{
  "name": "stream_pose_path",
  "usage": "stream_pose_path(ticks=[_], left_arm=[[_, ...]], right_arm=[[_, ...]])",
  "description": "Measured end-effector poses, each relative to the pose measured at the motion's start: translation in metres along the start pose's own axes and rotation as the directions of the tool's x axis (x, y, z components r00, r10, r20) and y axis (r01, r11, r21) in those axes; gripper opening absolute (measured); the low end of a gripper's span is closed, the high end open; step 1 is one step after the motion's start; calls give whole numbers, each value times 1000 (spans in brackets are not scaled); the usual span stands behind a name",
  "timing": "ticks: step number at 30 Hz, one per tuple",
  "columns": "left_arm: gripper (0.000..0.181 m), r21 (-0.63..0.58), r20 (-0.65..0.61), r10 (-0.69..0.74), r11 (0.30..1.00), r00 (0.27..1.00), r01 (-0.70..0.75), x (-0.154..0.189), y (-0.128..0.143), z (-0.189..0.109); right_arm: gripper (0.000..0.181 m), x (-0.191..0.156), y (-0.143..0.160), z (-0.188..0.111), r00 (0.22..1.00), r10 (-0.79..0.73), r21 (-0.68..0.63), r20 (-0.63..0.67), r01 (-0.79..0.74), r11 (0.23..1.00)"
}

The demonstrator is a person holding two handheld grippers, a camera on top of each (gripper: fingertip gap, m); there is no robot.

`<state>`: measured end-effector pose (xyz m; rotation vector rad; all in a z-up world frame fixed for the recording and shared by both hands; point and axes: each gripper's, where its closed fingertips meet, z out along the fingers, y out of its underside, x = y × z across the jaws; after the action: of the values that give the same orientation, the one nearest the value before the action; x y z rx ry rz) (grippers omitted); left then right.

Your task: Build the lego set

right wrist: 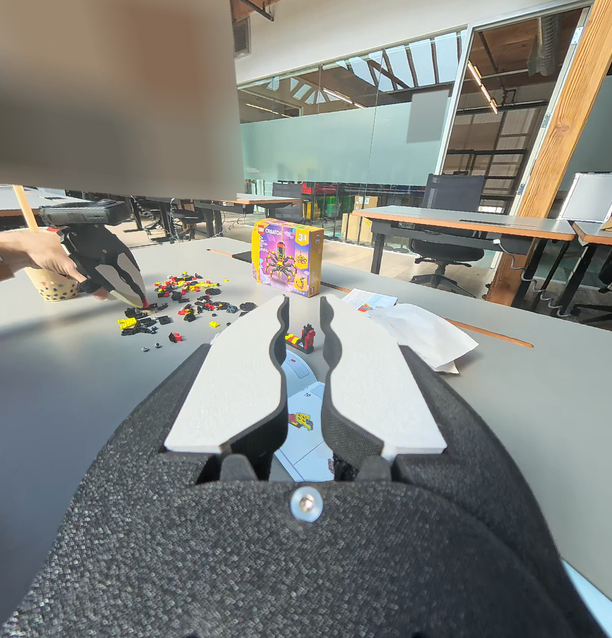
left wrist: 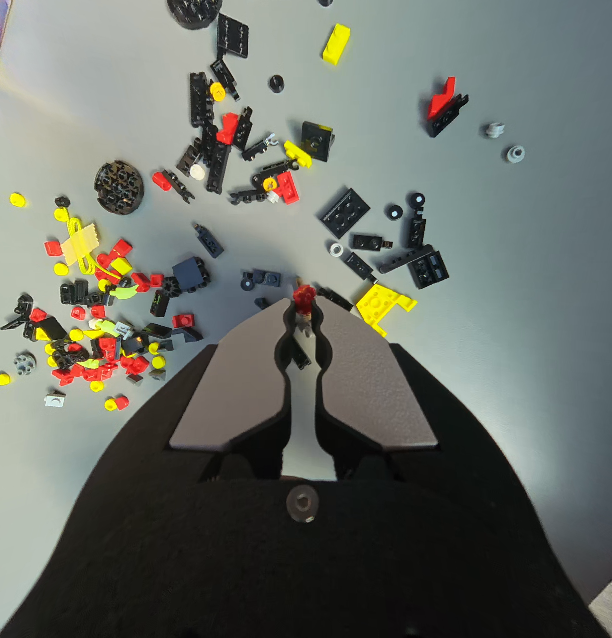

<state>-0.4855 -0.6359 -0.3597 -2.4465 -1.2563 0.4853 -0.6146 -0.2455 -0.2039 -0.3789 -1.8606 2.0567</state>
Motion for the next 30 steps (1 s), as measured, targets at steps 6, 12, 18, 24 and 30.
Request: stream_pose_path(ticks=[6,12,18,24,30], left_arm=[[7,465,32,141,874,989,-140,69,-122,-32],[6,474,717,422,288,554,-832,172,-219,-49],[5,379,823,426,79,376,-922,198,-237,-41],[5,323,853,426,21,301,-946,205,-243,-42],[5,250,874,437,-25,215,-968,211,-244,-36]], right_arm=[[15,-43,14,18,962,202,-86,186,-189,978],[22,-139,63,51,779,532,-411,332,-389,825],[11,-133,44,52,576,725,-376,378,-620,689],[11,-130,37,45,512,762,-391,397,-657,645],[10,-129,43,46,445,813,-420,375,-701,577]])
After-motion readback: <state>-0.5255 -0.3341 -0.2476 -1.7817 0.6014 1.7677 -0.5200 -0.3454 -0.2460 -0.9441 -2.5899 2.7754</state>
